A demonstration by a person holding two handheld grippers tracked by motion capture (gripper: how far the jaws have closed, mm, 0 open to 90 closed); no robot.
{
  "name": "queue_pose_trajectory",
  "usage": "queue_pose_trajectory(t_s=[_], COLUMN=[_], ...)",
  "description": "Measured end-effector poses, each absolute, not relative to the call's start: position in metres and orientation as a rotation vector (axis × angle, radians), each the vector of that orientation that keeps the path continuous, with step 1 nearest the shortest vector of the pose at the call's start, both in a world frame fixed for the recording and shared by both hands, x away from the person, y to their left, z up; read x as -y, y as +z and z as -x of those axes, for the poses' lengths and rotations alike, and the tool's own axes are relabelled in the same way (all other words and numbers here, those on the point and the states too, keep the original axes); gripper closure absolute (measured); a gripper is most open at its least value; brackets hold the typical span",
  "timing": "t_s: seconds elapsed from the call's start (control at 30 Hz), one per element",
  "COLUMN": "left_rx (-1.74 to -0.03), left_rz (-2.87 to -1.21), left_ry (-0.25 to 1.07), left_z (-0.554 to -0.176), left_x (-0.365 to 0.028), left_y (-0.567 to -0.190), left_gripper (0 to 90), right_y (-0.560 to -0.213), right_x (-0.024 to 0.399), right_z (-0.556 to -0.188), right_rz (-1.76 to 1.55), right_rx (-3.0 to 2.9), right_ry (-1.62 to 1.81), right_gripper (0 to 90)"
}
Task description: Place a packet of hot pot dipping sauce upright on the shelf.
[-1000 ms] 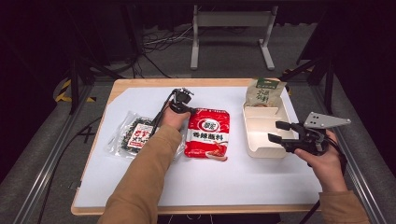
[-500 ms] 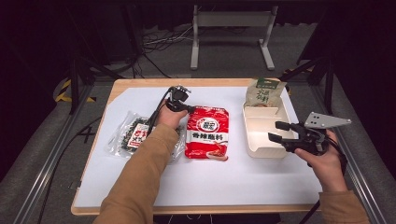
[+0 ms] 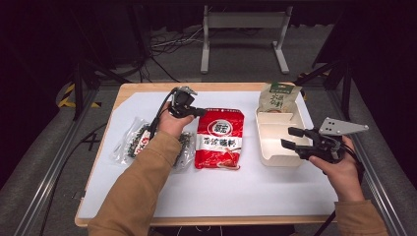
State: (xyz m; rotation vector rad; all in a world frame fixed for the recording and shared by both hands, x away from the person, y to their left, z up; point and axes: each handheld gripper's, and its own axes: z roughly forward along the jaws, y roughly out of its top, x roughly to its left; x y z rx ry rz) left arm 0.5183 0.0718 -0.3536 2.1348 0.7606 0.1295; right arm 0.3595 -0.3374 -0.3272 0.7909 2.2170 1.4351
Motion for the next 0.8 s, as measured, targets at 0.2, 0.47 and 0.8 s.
queue_pose_trajectory(t_s=[0.2,0.47,0.8], left_rx=[-0.687,-0.606,-0.438], left_rz=[-2.113,-2.071,-2.061], left_ry=[0.145,0.151,0.211], left_z=[-0.497,-0.473,-0.429], left_x=[-0.075,-0.083,-0.083], left_y=[-0.337,-0.315,-0.288], left_gripper=[90.0,90.0,90.0], right_y=[-0.325,-0.325,-0.321], right_x=[0.337,0.335,0.33], right_z=[-0.358,-0.357,-0.353], right_rz=[-0.787,-0.785,-0.767], right_rx=[-2.219,-2.22,-2.224], right_ry=[1.442,1.441,1.45], right_gripper=[44.9,43.9,42.6])
